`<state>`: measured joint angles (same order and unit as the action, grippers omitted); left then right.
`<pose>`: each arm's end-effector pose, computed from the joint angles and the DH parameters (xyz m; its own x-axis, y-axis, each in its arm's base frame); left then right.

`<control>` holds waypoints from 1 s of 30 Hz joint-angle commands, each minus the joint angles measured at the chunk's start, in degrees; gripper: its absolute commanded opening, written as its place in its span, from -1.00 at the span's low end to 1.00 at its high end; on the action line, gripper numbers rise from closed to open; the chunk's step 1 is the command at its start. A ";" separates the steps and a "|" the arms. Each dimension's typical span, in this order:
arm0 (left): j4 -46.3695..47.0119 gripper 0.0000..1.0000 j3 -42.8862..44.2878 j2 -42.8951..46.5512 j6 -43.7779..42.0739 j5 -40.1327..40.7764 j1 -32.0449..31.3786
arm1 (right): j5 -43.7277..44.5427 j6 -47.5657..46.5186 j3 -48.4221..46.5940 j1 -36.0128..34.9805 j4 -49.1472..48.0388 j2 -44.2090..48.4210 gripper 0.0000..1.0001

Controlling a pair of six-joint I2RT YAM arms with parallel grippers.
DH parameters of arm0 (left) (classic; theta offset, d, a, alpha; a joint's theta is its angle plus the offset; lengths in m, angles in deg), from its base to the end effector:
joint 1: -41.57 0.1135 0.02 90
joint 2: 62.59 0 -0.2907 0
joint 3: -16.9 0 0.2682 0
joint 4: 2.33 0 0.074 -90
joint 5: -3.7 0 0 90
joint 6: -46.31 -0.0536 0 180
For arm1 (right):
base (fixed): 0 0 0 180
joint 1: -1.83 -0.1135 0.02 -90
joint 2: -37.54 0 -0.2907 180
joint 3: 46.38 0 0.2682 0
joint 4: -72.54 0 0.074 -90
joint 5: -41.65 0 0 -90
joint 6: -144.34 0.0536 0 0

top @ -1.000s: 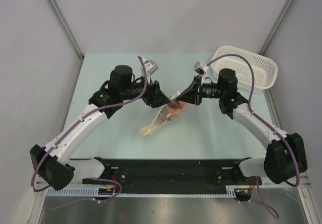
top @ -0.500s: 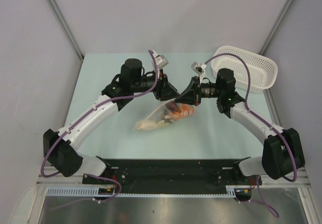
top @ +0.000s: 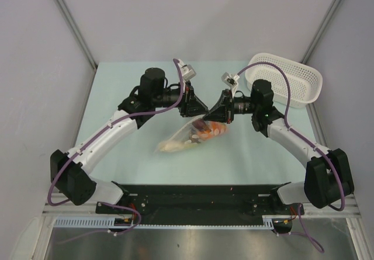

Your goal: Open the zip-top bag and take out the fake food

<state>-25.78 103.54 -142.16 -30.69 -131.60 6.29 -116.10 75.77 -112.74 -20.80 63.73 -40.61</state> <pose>0.2561 -0.2279 0.4009 -0.4409 0.1181 -0.8897 0.8865 0.2124 -0.4111 0.2735 0.1678 0.3383 -0.4096 -0.0209 -0.9120 -0.9122 0.0016 0.4097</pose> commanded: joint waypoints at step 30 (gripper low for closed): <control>0.86 -0.47 -2.08 -3.04 -1.83 -4.97 0.92 | -2.30 3.35 -0.27 1.10 -6.56 0.80 -1.00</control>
<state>-24.95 102.45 -143.78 -32.09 -133.98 7.49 -117.85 78.33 -111.93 -19.60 63.64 -40.91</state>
